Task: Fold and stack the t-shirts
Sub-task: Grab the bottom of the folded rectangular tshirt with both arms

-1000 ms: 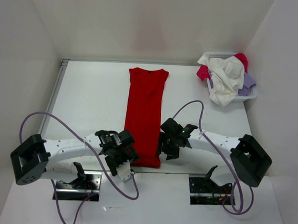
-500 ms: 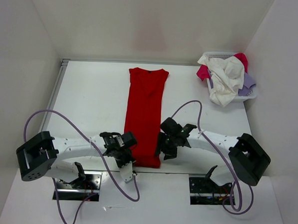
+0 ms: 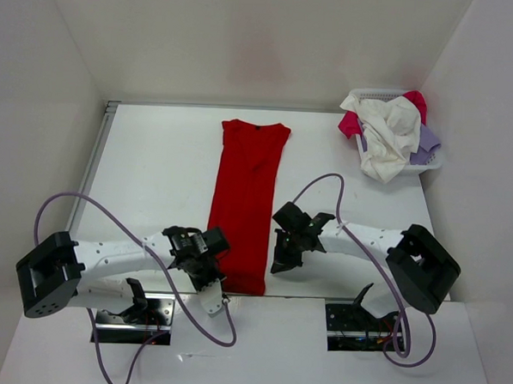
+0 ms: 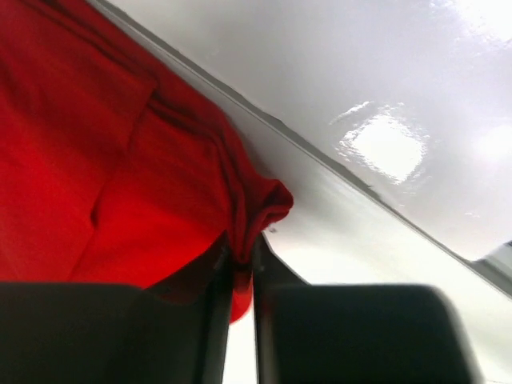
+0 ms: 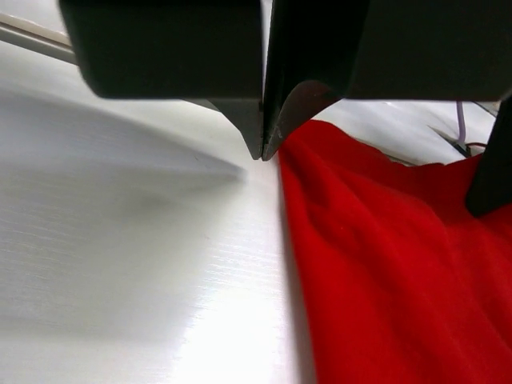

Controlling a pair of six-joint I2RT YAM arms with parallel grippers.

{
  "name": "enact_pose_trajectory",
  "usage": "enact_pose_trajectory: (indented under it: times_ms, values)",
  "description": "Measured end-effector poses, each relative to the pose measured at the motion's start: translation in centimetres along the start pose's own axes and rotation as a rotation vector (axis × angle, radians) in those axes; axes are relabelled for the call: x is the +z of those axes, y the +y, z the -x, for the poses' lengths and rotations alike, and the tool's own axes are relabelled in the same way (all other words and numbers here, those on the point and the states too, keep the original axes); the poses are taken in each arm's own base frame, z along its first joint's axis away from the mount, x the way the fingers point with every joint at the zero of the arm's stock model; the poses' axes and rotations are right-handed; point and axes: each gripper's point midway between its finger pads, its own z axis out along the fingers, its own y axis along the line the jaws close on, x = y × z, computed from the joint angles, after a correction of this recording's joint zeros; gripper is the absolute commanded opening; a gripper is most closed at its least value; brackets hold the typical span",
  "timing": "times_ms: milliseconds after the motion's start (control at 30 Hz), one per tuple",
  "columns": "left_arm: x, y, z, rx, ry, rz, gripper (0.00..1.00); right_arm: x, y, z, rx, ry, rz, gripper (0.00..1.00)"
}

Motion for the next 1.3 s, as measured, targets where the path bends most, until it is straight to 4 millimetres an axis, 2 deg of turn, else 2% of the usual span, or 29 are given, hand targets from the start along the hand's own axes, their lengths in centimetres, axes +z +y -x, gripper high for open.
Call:
enact_pose_trajectory:
  times_ms: [33, 67, 100, 133, 200, 233, 333, 367, 400, 467, 500, 533, 600, 700, 767, 867, 1300]
  values:
    - [-0.2, -0.2, 0.1, -0.006, 0.0, 0.0, 0.26, 0.0, 0.0, 0.0, 0.0, 0.0, 0.0, 0.25]
    - [-0.3, -0.3, 0.1, -0.013, -0.002, 0.002, 0.3, 0.0, 0.0, 0.0, 0.001, -0.001, -0.001, 0.34]
    - [-0.4, -0.4, 0.2, -0.021, -0.005, 0.001, 0.4, 0.0, 0.0, 0.0, -0.009, -0.004, 0.0, 0.42]
    - [-0.4, -0.5, 0.2, -0.023, -0.007, -0.002, 0.43, -0.1, 0.1, -0.1, -0.018, -0.004, 0.001, 0.52]
    - [-0.4, -0.7, 0.3, -0.035, -0.011, -0.008, 0.53, -0.2, 0.4, -0.5, -0.052, -0.004, 0.003, 0.56]
    - [-0.5, -0.7, 0.3, -0.04, -0.011, -0.008, 0.61, -0.2, 0.7, -0.7, -0.07, -0.001, 0.008, 0.56]
    - [-0.4, -0.7, 0.3, -0.048, -0.011, -0.006, 0.77, 0.2, 1.1, -1.5, -0.104, 0.018, 0.004, 0.56]
    - [-0.4, -0.6, 0.3, -0.047, -0.012, -0.004, 0.83, 0.6, 1.1, -1.8, -0.113, 0.029, -0.004, 0.54]
    - [-0.4, -0.6, 0.3, -0.048, -0.012, -0.002, 0.86, 1.0, 1.0, -2.2, -0.12, 0.045, -0.015, 0.5]
    - [-0.4, -0.5, 0.4, -0.042, -0.015, 0.001, 0.9, 1.6, 1.3, -3.0, -0.127, 0.084, -0.019, 0.38]
    - [-0.4, -0.5, 0.5, -0.041, -0.019, 0.002, 0.9, 1.8, 1.6, -3.2, -0.135, 0.093, -0.018, 0.24]
    - [-0.3, -0.5, 0.5, -0.038, -0.023, 0.002, 0.9, 2.0, 1.8, -3.4, -0.143, 0.103, -0.014, 0.17]
    - [-0.3, -0.4, 0.7, -0.023, -0.035, 0.0, 0.8, 2.5, 2.1, -3.7, -0.144, 0.123, -0.011, 0.05]
    - [0.0, -0.7, 1.1, -0.011, -0.053, -0.017, 0.41, 2.5, 2.2, -3.8, -0.137, 0.126, -0.009, 0.03]
    - [0.1, -1.0, 1.4, 0.01, -0.062, -0.035, 0.2, 2.5, 2.1, -3.7, -0.132, 0.118, -0.011, 0.03]
    - [0.2, -1.3, 1.9, 0.021, -0.078, -0.051, 0.16, 2.3, 1.7, -3.8, -0.122, 0.109, -0.014, 0.03]
    - [-0.1, -1.7, 1.5, -0.058, -0.05, -0.049, 0.16, 1.5, -0.2, -3.8, -0.083, 0.072, -0.028, 0.0]
